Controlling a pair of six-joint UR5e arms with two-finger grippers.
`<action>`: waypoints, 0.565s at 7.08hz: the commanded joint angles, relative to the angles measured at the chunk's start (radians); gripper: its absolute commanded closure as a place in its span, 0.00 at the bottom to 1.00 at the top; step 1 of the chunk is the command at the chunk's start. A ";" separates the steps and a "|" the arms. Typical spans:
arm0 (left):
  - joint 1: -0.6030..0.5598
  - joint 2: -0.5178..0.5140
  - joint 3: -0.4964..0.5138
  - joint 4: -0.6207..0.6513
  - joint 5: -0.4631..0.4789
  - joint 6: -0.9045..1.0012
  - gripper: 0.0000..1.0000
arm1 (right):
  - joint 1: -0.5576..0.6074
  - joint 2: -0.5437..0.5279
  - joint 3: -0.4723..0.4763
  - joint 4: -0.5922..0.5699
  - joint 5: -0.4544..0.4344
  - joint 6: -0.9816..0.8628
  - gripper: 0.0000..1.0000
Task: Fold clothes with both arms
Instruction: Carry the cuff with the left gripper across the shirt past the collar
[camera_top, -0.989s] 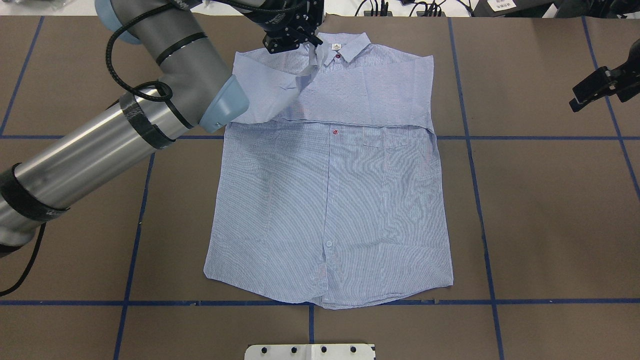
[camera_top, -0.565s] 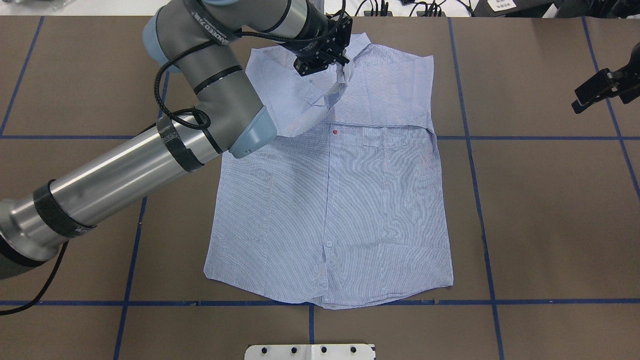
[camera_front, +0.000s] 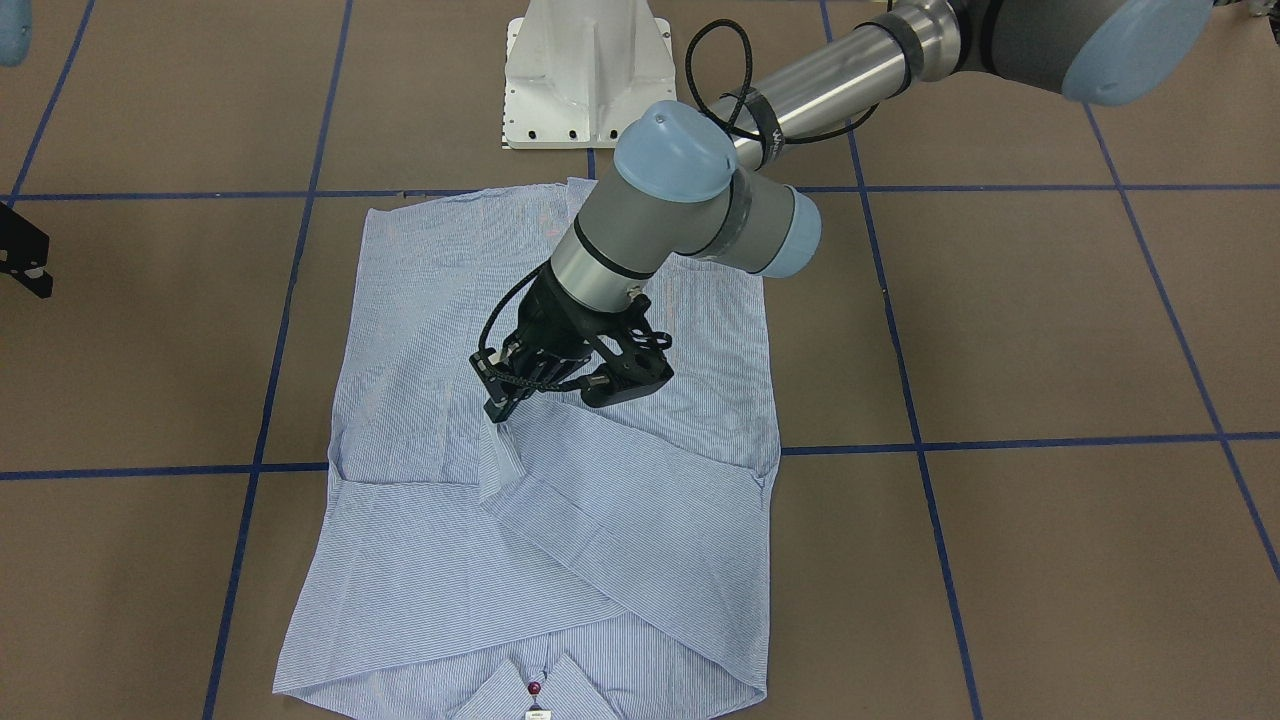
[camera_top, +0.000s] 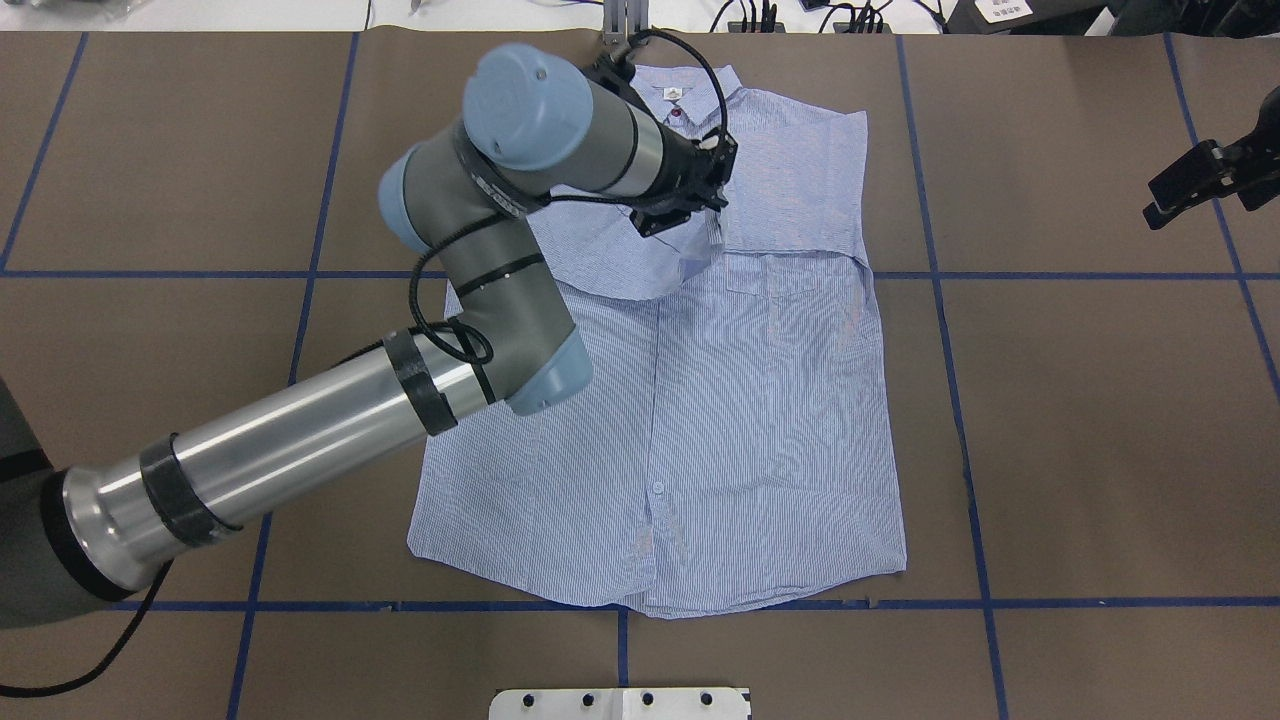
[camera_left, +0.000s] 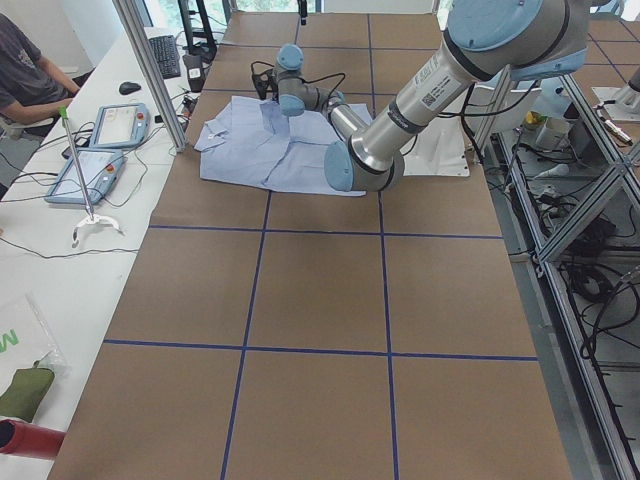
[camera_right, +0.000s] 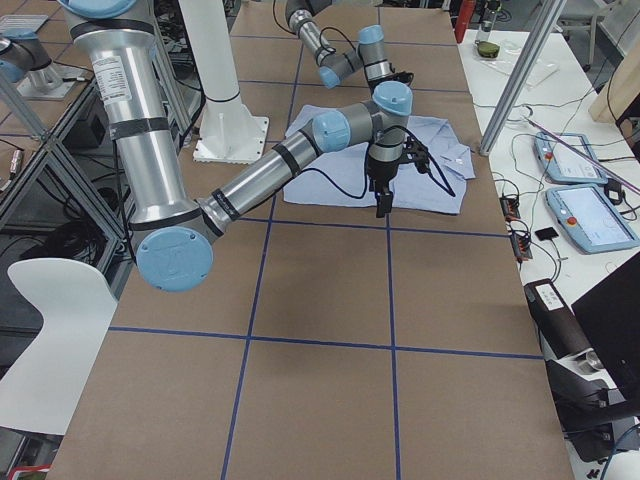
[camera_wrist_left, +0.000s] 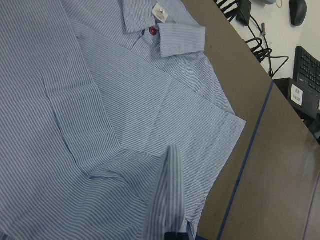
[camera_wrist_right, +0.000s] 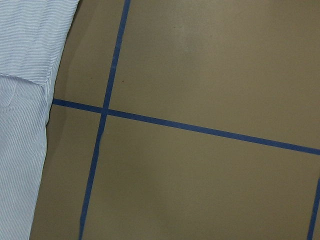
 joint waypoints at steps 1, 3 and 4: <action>0.083 0.001 0.008 -0.021 0.092 0.007 0.96 | 0.000 0.002 -0.014 0.000 0.001 0.008 0.00; 0.085 0.007 0.002 -0.073 0.113 0.057 0.00 | 0.000 0.001 -0.015 0.000 0.003 0.008 0.00; 0.085 0.034 -0.012 -0.115 0.116 0.064 0.00 | -0.002 0.001 -0.020 0.006 0.015 0.008 0.00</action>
